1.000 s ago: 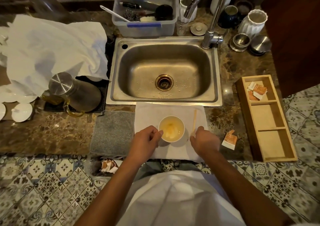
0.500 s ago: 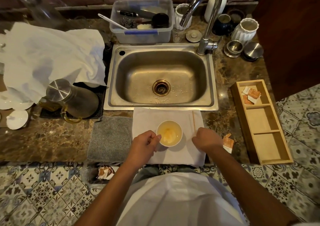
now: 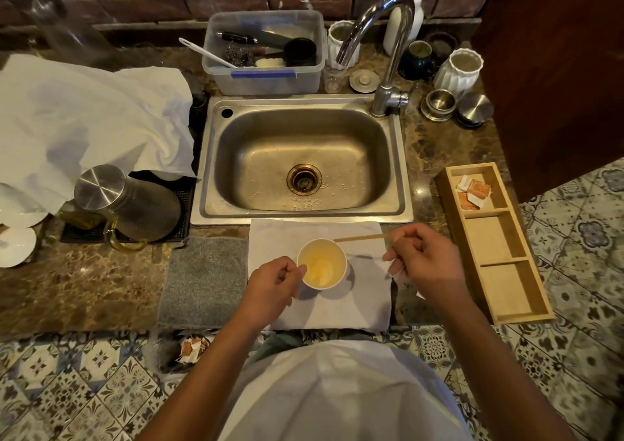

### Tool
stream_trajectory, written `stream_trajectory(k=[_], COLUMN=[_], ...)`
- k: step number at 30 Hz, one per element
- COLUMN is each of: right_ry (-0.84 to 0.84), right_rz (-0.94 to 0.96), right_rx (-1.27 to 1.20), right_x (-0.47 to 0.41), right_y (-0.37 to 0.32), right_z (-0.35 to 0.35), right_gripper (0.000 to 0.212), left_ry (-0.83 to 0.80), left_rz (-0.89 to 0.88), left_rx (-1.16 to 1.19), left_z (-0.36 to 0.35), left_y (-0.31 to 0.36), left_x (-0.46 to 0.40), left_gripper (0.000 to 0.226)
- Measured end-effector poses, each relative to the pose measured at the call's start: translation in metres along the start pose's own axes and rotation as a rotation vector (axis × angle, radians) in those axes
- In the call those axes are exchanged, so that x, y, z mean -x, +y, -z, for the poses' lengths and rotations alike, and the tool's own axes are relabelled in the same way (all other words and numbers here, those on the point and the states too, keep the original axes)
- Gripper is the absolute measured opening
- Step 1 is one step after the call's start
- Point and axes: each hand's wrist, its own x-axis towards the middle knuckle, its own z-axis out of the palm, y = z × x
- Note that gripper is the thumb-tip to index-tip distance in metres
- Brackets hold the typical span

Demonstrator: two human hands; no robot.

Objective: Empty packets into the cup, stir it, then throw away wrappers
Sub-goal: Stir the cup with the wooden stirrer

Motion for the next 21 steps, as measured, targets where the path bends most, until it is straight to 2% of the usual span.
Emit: stream_trajectory(k=[3, 7, 13, 21], right_ry=[0.035, -0.051, -0.084, -0.157], right_rz=[0.07, 0.167, 0.278, 0.399], right_rx=[-0.001, 0.074, 0.369, 0.693], right_x=[0.007, 0.012, 0.004, -0.007], right_y=[-0.014, -0.023, -0.008, -0.006], right_z=[0.009, 0.011, -0.016, -0.052], right_gripper=[0.01, 0.008, 0.01, 0.024], left_ry=[-0.003, -0.012, -0.007, -0.034], left_rz=[-0.001, -0.001, 0.01, -0.002], left_rx=[0.004, 0.023, 0.029, 0.099], left_z=[-0.001, -0.004, -0.009, -0.012], left_y=[-0.001, -0.003, 0.005, 0.008], left_x=[-0.001, -0.001, -0.004, -0.005], left_gripper=[0.033, 0.034, 0.034, 0.03])
